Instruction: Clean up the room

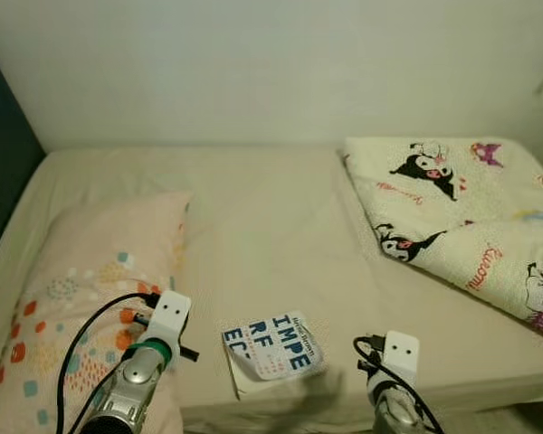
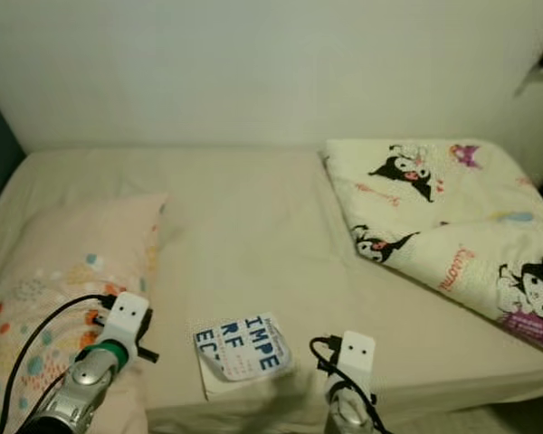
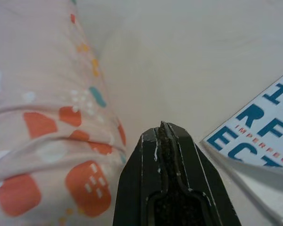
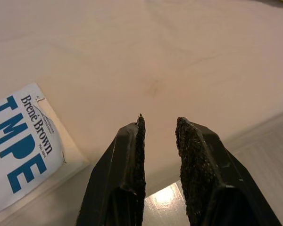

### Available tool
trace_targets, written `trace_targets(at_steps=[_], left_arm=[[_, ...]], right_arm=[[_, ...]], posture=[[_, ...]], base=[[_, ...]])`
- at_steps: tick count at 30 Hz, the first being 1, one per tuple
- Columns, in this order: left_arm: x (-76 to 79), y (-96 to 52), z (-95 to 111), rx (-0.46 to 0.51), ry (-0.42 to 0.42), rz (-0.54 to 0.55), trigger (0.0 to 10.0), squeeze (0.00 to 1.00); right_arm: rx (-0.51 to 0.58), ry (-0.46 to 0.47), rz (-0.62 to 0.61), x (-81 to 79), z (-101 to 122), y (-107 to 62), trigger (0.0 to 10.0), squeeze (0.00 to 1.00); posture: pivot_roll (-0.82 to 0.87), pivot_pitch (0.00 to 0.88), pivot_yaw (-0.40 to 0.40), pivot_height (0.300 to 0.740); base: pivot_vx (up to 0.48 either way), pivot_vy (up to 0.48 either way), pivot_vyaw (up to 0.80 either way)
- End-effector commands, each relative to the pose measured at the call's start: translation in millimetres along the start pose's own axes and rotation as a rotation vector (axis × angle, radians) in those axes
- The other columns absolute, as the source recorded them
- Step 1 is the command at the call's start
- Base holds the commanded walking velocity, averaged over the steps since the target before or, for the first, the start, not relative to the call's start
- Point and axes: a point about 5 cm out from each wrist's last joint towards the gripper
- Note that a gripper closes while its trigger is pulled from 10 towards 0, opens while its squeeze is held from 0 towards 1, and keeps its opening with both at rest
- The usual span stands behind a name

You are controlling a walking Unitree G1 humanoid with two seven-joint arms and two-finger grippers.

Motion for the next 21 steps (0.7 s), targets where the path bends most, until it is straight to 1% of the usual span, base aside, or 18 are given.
trace_targets(at_steps=[1, 3, 5, 6, 9, 11, 12, 13, 14, 15, 20, 21], left_arm=[[-3.0, -0.2, 2, -0.006, 0.010, 0.018, 10.0, 0.00], [-5.4, 3.2, 13, 0.017, -0.003, 0.023, 10.0, 0.00], [-5.7, 4.1, 16, 0.023, -0.005, 0.020, 10.0, 0.00], [-5.8, 6.4, 20, 0.029, 0.008, 0.007, 10.0, 0.00], [-5.0, 10.6, 26, 0.038, 0.028, -0.026, 10.0, 0.00], [-3.7, 11.3, 28, 0.042, 0.028, -0.037, 10.0, 0.00], [1.4, 11.4, 27, 0.035, 0.019, -0.056, 10.0, 0.00], [1.4, 11.4, 27, 0.035, 0.019, -0.056, 10.0, 0.00], [7.1, 10.6, 24, 0.027, 0.017, -0.064, 10.0, 0.00], [9.0, 10.0, 23, 0.024, 0.017, -0.065, 10.0, 0.00], [11.3, 8.8, 23, 0.022, 0.004, -0.050, 10.0, 0.00], [12.1, 8.3, 23, 0.024, -0.002, -0.045, 10.0, 0.00]], right_arm=[[0.025, 0.007, 0.017, 1.6, 3, 0.5, 10.0, 0.00], [0.047, -0.005, 0.031, 1.3, 7, 1.6, 10.0, 0.00], [0.051, -0.012, 0.030, 1.4, 8, 1.6, 10.0, 0.00], [0.041, -0.026, 0.038, -1.5, 7, 1.7, 10.0, 0.00], [0.018, -0.056, 0.054, -8.7, 6, 1.4, 10.0, 0.00], [0.014, -0.068, 0.057, -10.0, 5, 1.1, 10.0, 0.00], [0.026, -0.101, 0.060, -12.2, 5, -0.1, 10.0, 0.00], [0.026, -0.101, 0.060, -12.2, 5, -0.1, 10.0, 0.00], [0.032, -0.104, 0.060, -11.7, 6, -0.1, 10.0, 0.00], [0.033, -0.102, 0.061, -11.2, 7, 0.1, 10.0, 0.00], [0.026, -0.094, 0.069, -10.7, 8, 1.0, 10.0, 0.00], [0.026, -0.098, 0.072, -10.3, 9, 1.6, 10.0, 0.00]], posture=[[0.14, 0.000, 0.040, 0.740], [0.15, 0.000, 0.050, 0.740], [0.15, 0.000, 0.050, 0.740], [0.16, 0.000, 0.111, 0.740], [0.15, 0.000, 0.139, 0.740], [0.15, 0.000, 0.139, 0.740], [0.12, 0.000, 0.138, 0.740], [0.12, 0.000, 0.138, 0.740], [0.11, 0.000, 0.134, 0.740], [0.11, 0.000, 0.130, 0.740], [0.11, 0.000, 0.130, 0.740], [0.12, 0.000, 0.113, 0.740]], base=[[0.000, 0.000, 0.00], [0.000, 0.000, 0.00], [0.000, 0.000, 0.00], [0.000, 0.000, 0.00], [0.000, 0.000, 0.00], [0.000, 0.000, 0.00], [0.000, 0.000, 0.00], [0.000, 0.000, 0.00], [0.000, 0.000, 0.00], [0.000, 0.000, 0.00], [0.000, 0.000, 0.00], [0.000, 0.000, 0.00]])
Point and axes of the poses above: a point about 5 cm out from each wrist's last joint towards the gripper, its own y axis pointing out of the wrist towards the gripper, its own z axis along the axis of the wrist's last joint, x = y × z, and after that the axes turned 1 degree about -y, right-handed
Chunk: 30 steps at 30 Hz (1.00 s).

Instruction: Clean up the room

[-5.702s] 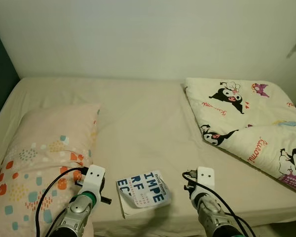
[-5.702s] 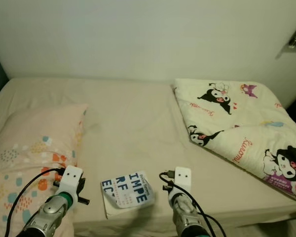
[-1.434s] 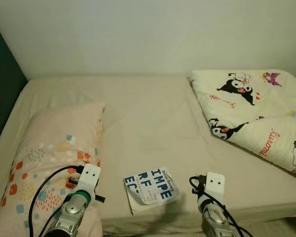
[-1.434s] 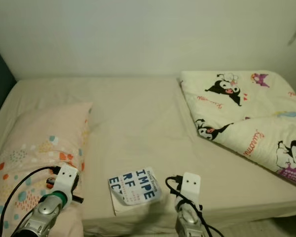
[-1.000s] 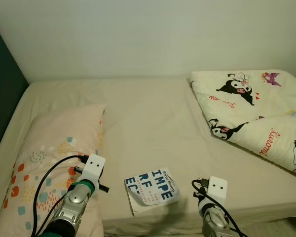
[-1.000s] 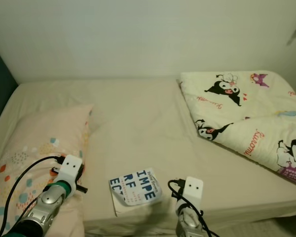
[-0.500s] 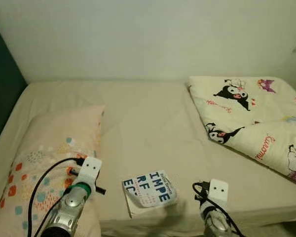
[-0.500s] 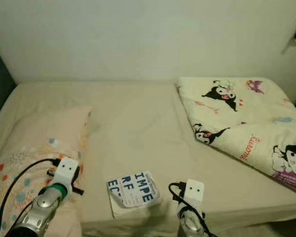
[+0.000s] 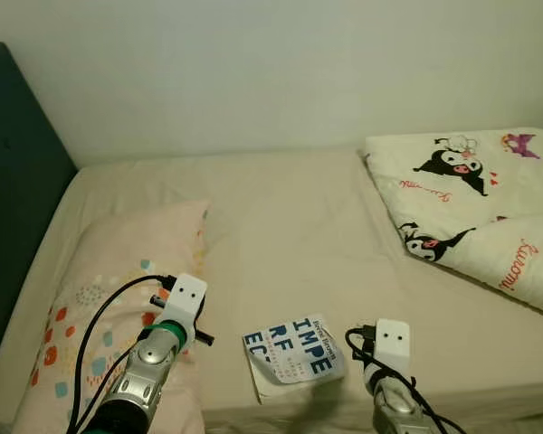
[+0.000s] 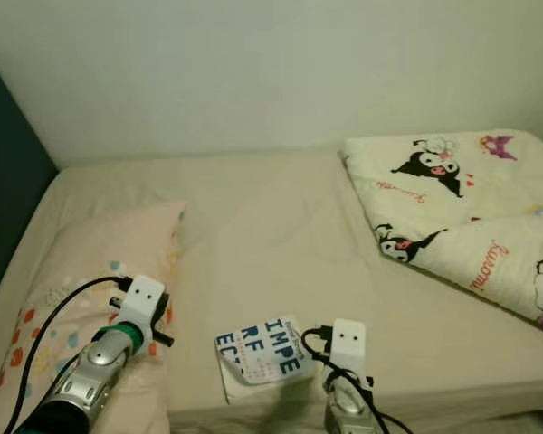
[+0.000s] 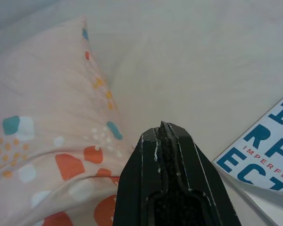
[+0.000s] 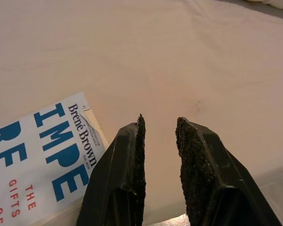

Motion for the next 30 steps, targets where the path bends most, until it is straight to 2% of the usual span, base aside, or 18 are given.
trace_targets(at_steps=[1, 7, 15, 20, 30], left_arm=[[0.2, -2.7, -7, -0.027, -0.008, 0.012, 10.0, 0.00], [0.9, -7.0, -11, -0.030, -0.031, 0.016, 10.0, 0.00], [-2.7, -10.8, -16, -0.036, -0.038, 0.031, 10.0, 0.00], [-3.7, -9.9, -11, -0.023, -0.057, 0.059, 10.0, 0.00], [-10.5, -13.6, -14, -0.023, -0.083, 0.114, 10.0, 0.00]], right_arm=[[-0.024, -0.001, 0.011, -1.7, -5, -1.7, 10.0, 0.00], [-0.032, 0.084, 0.014, -2.2, -2, -0.2, 10.0, 0.00], [-0.002, 0.034, 0.047, -5.8, 1, -0.7, 10.0, 0.00], [0.008, 0.047, 0.085, -8.3, 4, 0.3, 10.0, 0.00], [-0.019, 0.046, 0.104, -9.6, 4, 2.3, 10.0, 0.00]], posture=[[0.12, 0.000, 0.113, 0.740], [0.12, 0.000, 0.096, 0.740], [0.12, 0.000, 0.079, 0.740], [0.13, 0.000, 0.041, 0.740], [0.15, 0.000, 0.017, 0.740]], base=[[0.000, 0.000, 0.00], [0.000, 0.000, 0.00], [0.000, 0.000, 0.00], [0.000, 0.000, 0.00], [0.000, 0.000, 0.00]])
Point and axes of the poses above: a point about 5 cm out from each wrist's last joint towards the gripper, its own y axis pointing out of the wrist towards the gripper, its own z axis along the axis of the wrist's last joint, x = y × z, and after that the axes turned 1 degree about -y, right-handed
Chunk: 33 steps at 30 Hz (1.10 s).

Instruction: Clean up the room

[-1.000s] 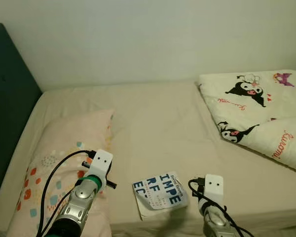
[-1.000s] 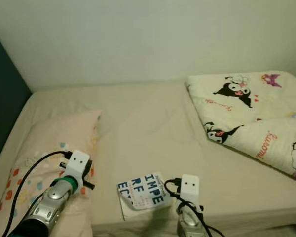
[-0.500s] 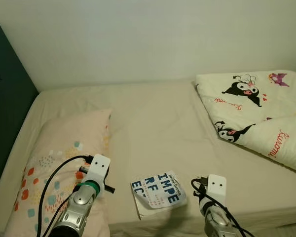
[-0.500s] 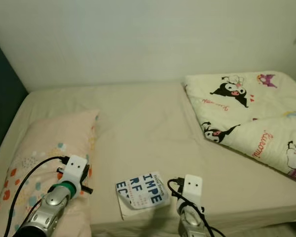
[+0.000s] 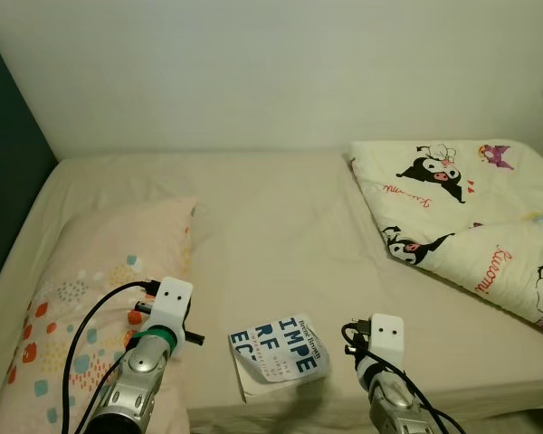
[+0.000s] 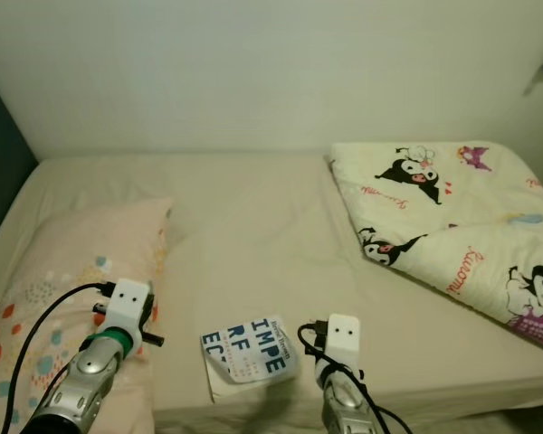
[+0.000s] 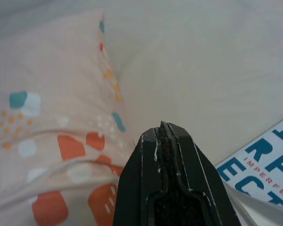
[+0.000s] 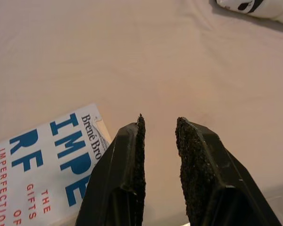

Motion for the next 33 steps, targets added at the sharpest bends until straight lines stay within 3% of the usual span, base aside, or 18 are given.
trace_targets(at_steps=[1, 33], left_arm=[[-2.2, -2.4, -5.3, -0.024, -0.015, 0.014, 10.0, 0.00], [3.1, -2.0, 0.3, 0.003, -0.013, 0.007, 10.0, 0.00]], right_arm=[[-0.035, -0.008, 0.002, 0.4, -6.7, -1.2, 10.0, 0.00], [-0.038, -0.044, 0.028, -2.3, -4.8, 0.2, 10.0, 0.00]], posture=[[0.15, 0.000, 0.016, 0.740], [0.14, 0.000, 0.017, 0.740]], base=[[0.000, 0.000, 0.00], [0.000, 0.000, 0.00]])
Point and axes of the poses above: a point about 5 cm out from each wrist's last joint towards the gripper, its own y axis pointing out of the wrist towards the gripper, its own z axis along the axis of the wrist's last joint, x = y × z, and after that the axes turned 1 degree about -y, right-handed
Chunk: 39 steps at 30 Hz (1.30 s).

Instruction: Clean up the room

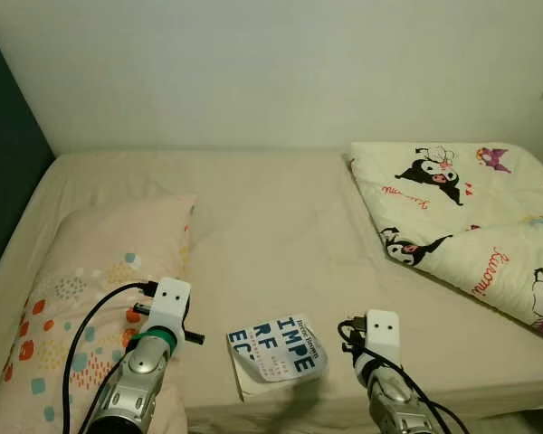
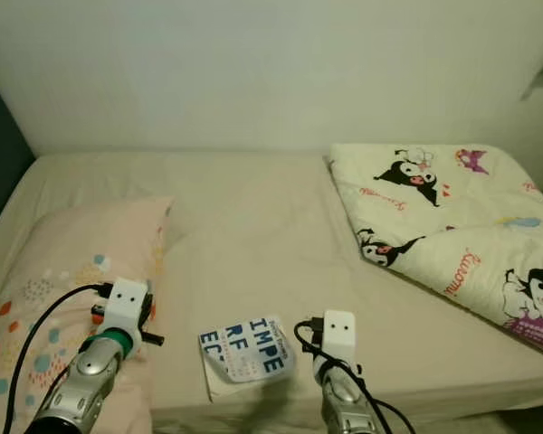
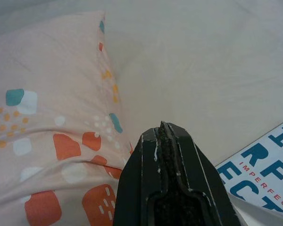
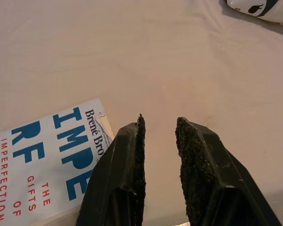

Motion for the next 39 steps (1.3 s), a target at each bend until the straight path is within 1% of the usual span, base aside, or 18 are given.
trace_targets(at_steps=[1, 6, 8, 27, 38, 39], left_arm=[[0.5, -2.3, -4.1, -0.012, 0.007, 0.000, 10.0, 0.00], [0.9, -2.3, -2.7, -0.006, 0.008, -0.001, 10.0, 0.00], [1.4, -2.4, -2.5, -0.005, 0.010, -0.003, 10.0, 0.00], [-1.4, 0.3, 0.9, -0.003, 0.002, 0.016, 10.0, 0.00], [-1.7, -0.7, -0.2, -0.005, -0.007, 0.025, 10.0, 0.00], [-1.4, -1.7, -1.5, -0.008, -0.008, 0.026, 10.0, 0.00]], right_arm=[[-0.023, -0.004, 0.003, -0.4, -4.3, -0.8, 10.0, 0.00], [-0.024, -0.007, 0.004, -0.3, -5.0, -1.2, 10.0, 0.00], [-0.024, -0.007, 0.005, -0.4, -5.2, -1.4, 10.0, 0.00], [-0.026, -0.016, 0.017, -2.0, -3.0, 0.1, 10.0, 0.00], [-0.032, -0.026, 0.021, -0.5, -3.5, 0.3, 10.0, 0.00], [-0.033, -0.016, 0.015, 0.1, -3.1, 0.5, 10.0, 0.00]], posture=[[0.14, 0.000, 0.017, 0.740], [0.14, 0.000, 0.017, 0.740], [0.14, 0.000, 0.017, 0.740], [0.14, 0.000, 0.006, 0.740], [0.14, 0.000, -0.006, 0.740], [0.14, 0.000, -0.005, 0.740]], base=[[0.000, 0.000, 0.00], [0.000, 0.000, 0.00], [0.000, -0.345, 0.00], [0.000, -0.409, 0.00], [0.000, -0.410, 0.00], [0.000, -0.409, 0.00]])
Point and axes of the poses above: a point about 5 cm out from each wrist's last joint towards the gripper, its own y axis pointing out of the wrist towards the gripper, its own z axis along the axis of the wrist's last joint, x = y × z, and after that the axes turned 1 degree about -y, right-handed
